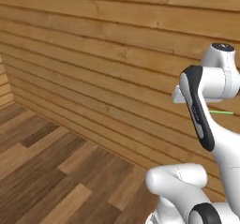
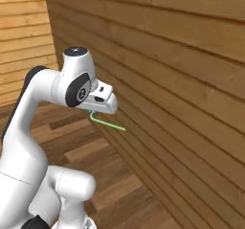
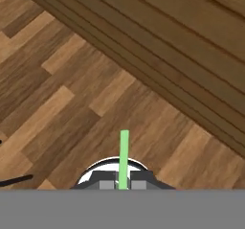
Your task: Take a straw from the drawer in front and place it inside the glass cup on the dining counter.
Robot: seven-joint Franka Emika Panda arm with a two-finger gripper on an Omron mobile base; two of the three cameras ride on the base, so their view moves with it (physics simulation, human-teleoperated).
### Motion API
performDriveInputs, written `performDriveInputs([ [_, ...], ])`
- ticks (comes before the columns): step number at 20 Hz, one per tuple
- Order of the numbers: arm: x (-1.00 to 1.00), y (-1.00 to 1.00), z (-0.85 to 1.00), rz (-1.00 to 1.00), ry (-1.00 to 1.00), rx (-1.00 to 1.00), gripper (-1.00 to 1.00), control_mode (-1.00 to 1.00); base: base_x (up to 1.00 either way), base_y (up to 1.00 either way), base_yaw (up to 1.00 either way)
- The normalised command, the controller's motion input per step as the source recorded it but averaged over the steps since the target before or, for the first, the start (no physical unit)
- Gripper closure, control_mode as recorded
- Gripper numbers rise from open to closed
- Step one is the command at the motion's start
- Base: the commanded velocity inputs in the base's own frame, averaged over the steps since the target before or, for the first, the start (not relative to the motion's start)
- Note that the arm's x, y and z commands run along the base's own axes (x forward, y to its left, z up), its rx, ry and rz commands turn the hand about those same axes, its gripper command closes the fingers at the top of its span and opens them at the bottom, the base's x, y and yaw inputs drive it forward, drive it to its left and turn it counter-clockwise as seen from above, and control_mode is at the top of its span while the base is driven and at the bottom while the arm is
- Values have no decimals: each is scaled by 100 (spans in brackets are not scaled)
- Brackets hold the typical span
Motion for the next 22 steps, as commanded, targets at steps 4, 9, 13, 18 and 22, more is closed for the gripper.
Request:
performDriveInputs([
  [4, 0, 0, 0, 0, 0, 0, 100, 100, 100, 0, 67],
  [9, 0, 0, 0, 0, 0, 0, 100, 100, 97, -1, 70],
  [13, 0, 0, 0, 0, 0, 0, 100, 100, 89, -3, 71],
  [18, 0, 0, 0, 0, 0, 0, 100, 100, 80, -8, 72],
  [22, 0, 0, 0, 0, 0, 0, 100, 100, 76, -23, 72],
])
